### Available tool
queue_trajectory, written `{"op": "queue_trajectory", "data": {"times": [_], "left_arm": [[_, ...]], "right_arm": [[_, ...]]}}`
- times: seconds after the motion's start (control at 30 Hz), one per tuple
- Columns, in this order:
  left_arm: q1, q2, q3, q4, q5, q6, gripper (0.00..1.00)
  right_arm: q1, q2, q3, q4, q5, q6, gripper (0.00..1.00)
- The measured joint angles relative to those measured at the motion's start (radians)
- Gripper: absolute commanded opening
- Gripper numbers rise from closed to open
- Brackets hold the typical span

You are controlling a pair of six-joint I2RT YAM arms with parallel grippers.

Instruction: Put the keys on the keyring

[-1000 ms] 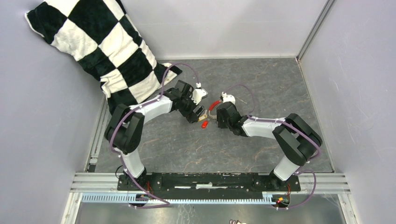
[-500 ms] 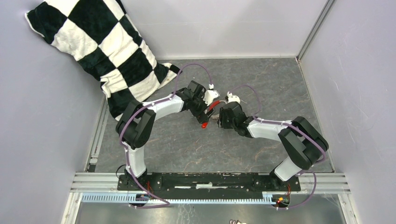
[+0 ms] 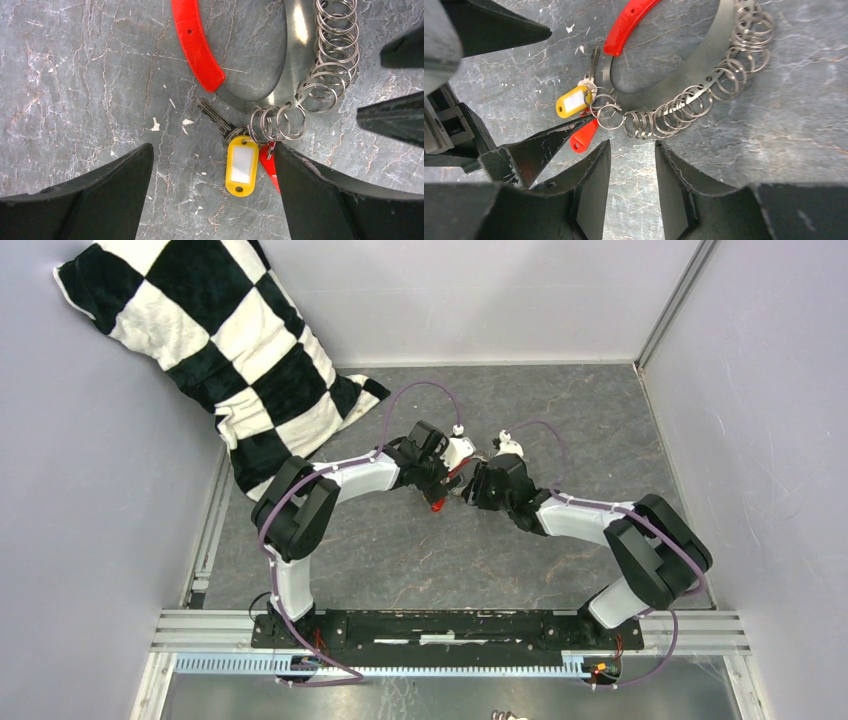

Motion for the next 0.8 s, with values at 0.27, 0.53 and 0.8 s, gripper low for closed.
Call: {"op": "queue_trajectory", "data": {"times": [0.27, 0.53, 0.8], "left_arm": [[0.000, -0.021, -0.026, 0.003, 0.003, 0.029, 0.86], [0.002, -0.047, -0.058, 0.001, 0.003, 0.059, 0.81], [0.035, -0.057, -0.065, -0.038, 0.086, 0.055, 0.80]], "right_arm": [[0.023, 0.067, 0.000, 0.039, -0.051, 0.061, 0.44], [0.055, 0.066, 0.004, 0.035, -0.030, 0.075, 0.43], [0.101, 0.032, 0.014, -0.002, 0.069, 0.003, 0.44]]}}
